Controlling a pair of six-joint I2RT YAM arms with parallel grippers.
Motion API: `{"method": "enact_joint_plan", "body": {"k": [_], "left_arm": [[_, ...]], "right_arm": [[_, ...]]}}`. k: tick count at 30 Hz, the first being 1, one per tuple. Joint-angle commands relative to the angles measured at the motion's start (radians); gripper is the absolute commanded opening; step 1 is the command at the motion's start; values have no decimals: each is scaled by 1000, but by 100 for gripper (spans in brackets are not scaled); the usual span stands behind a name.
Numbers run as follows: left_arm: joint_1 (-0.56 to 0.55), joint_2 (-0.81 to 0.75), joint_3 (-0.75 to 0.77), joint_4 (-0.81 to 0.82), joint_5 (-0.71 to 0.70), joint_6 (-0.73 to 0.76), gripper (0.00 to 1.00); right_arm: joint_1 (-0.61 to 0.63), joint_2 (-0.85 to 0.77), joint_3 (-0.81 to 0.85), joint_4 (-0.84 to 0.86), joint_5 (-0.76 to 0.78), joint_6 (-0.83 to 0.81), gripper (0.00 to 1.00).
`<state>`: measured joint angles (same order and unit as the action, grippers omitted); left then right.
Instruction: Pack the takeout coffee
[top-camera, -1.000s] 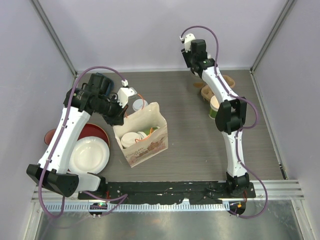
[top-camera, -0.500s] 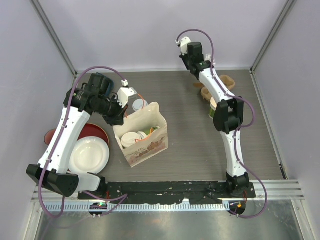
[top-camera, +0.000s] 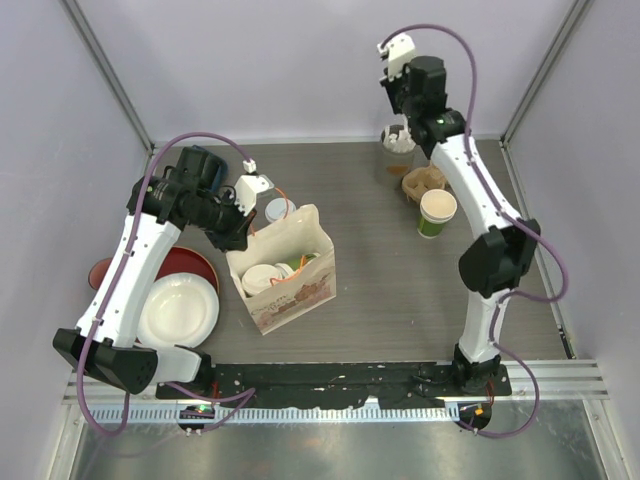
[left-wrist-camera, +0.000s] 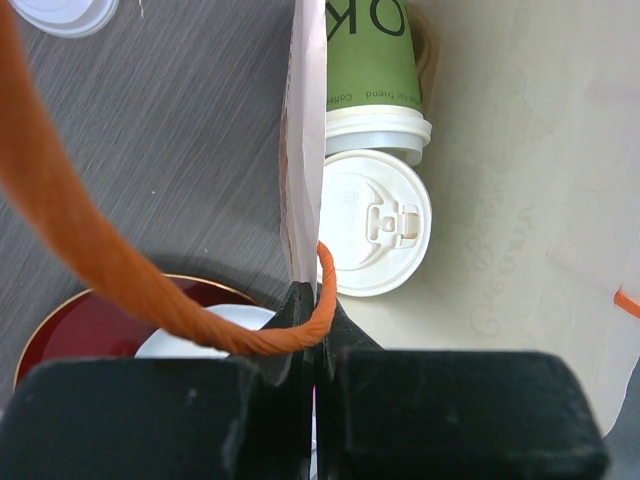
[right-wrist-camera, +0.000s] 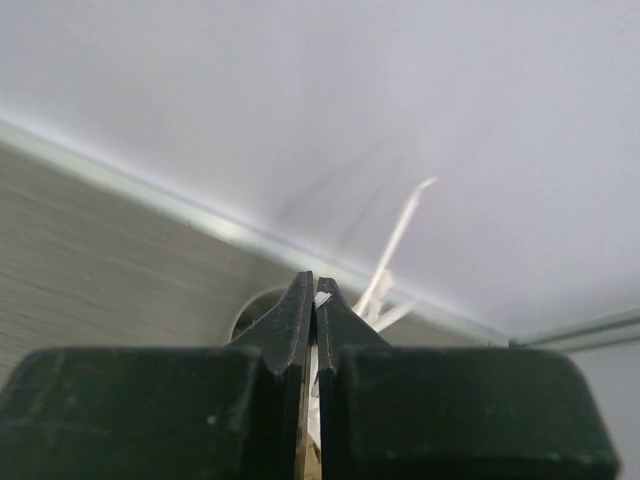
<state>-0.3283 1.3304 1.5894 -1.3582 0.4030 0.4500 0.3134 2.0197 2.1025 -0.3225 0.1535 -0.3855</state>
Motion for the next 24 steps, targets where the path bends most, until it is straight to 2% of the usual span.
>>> {"method": "enact_joint_plan", "body": {"k": [1,8,11,15,16,17,19,20,22,24], "left_arm": [[-6,-25,12,-122,13,3,0],[-6,-31,9,-121,17,3,0],[-6,-37,6,-119,14,4,0],[-6,-37,3,-114,13,-2,0],[-6,-39,1,-111,13,-2,0],[-6,-39,3,-110,11,-4,0],[-6,-37,7,-108,8,-7,0],[-5,-33,9,-108,7,-10,0],[-6,-30,14,-110,4,-11,0],[-5,-28,17,-110,5,-10,0]], "right_arm": [[7,-208,-24,125,-89,30,1],[7,-231,14,91,-80,16,1],[6,-271,25,108,-141,95,1],[6,-384,-38,219,-450,313,1],[12,-407,-94,258,-538,433,1],[16,-456,-125,357,-703,488,1],[45,-490,-214,457,-884,648,1],[61,-518,-240,549,-1026,693,1],[129,-539,-283,556,-1089,720,1],[179,-562,-298,487,-1161,692,1]]}}
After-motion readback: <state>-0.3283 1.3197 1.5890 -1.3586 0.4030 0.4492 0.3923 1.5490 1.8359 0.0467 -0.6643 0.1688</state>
